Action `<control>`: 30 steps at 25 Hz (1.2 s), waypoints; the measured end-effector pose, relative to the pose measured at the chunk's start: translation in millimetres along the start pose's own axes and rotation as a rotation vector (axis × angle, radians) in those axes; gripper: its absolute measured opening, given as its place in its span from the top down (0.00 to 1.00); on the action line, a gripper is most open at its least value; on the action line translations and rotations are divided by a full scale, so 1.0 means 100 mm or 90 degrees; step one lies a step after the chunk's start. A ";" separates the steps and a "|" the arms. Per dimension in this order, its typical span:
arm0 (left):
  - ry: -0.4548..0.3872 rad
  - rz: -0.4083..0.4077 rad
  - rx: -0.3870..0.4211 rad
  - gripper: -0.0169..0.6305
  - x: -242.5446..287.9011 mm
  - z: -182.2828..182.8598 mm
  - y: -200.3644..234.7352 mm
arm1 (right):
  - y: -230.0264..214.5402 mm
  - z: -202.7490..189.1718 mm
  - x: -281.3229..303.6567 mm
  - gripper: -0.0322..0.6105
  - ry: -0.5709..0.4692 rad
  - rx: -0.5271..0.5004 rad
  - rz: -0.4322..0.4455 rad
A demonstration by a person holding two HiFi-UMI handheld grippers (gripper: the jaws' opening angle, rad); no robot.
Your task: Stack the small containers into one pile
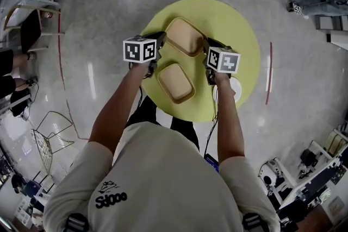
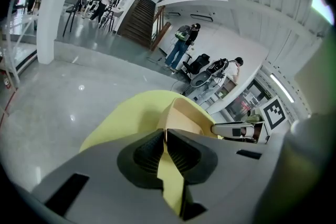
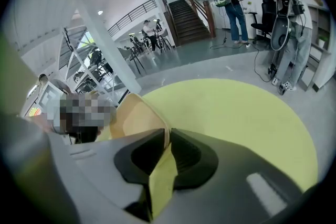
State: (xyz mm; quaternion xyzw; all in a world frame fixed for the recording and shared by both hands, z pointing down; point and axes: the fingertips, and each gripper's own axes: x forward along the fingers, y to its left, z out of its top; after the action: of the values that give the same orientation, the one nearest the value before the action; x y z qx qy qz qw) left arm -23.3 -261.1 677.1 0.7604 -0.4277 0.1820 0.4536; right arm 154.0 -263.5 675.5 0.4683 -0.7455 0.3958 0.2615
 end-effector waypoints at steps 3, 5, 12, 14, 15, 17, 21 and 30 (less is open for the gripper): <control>-0.012 -0.016 0.005 0.94 -0.09 0.00 -0.06 | 0.09 -0.02 -0.13 0.88 -0.004 -0.025 0.001; -0.024 -0.024 0.008 0.94 -0.18 0.03 -0.11 | 0.16 -0.06 -0.20 0.88 -0.002 -0.044 0.002; -0.059 -0.058 0.018 0.94 -0.57 0.09 -0.28 | 0.44 -0.06 -0.55 0.88 -0.049 -0.042 -0.006; -0.065 -0.076 0.019 0.94 -0.70 0.08 -0.33 | 0.53 -0.08 -0.68 0.88 -0.058 -0.045 -0.012; -0.067 -0.085 0.019 0.94 -0.76 0.07 -0.36 | 0.56 -0.10 -0.75 0.88 -0.063 -0.042 -0.013; -0.063 -0.097 0.024 0.94 -0.86 0.00 -0.41 | 0.63 -0.16 -0.86 0.89 -0.072 -0.025 -0.015; -0.035 -0.122 0.036 0.94 -1.01 -0.26 -0.49 | 0.73 -0.42 -1.09 0.89 -0.074 0.014 -0.039; 0.022 -0.151 0.063 0.93 -1.14 -0.67 -0.56 | 0.92 -1.18 -1.32 0.88 -0.047 0.054 -0.068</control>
State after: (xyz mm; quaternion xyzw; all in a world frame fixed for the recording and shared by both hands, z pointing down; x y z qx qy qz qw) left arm -35.3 -136.1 606.4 0.8239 -0.3178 0.1611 0.4408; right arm 128.9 -77.7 608.3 0.5323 -0.7112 0.3952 0.2340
